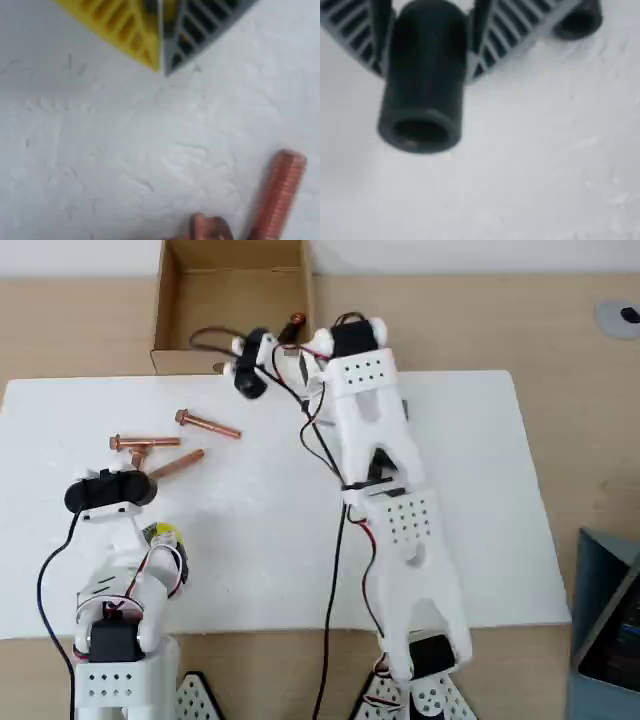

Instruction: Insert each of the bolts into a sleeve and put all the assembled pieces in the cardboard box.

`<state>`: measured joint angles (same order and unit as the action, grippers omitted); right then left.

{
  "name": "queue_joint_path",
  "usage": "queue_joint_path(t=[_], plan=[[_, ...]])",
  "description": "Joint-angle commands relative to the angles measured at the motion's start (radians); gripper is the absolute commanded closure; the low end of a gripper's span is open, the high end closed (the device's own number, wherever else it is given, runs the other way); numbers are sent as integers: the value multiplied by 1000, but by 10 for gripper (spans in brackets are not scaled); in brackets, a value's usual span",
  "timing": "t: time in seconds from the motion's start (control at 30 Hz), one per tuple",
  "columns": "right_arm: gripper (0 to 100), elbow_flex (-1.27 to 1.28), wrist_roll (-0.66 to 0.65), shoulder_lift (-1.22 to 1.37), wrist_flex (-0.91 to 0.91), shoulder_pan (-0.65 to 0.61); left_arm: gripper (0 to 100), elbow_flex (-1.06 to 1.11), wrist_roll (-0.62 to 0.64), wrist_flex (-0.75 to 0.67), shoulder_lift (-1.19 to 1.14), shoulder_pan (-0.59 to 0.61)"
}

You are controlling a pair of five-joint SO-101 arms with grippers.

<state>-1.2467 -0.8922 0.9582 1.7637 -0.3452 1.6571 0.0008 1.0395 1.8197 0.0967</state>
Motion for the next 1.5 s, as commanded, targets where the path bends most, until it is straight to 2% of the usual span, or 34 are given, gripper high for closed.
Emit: queue_joint_path(t=[0.0, 0.33, 0.57, 0.7, 0.9, 1.1, 1.2, 1.47], plan=[[988, 79, 72, -223, 25, -12, 998, -9, -6, 2, 4, 0], [988, 512, 313, -711, 25, -10, 998, -9, -6, 2, 4, 0], [988, 898, 548, -1070, 23, -8, 998, -9, -6, 2, 4, 2], [988, 1087, 689, -1214, 18, 30, 998, -11, -6, 2, 4, 6], [988, 1276, 853, -1368, 17, 188, 998, -129, 0, 34, -1, 5], [988, 1443, 910, -1564, -54, 303, 999, -336, 2, 178, -42, 2], [988, 1561, 910, -1662, -115, 329, 999, -446, 11, 184, -151, -2], [988, 1767, 911, -1784, -206, 414, 999, -790, 272, 193, -674, 5]])
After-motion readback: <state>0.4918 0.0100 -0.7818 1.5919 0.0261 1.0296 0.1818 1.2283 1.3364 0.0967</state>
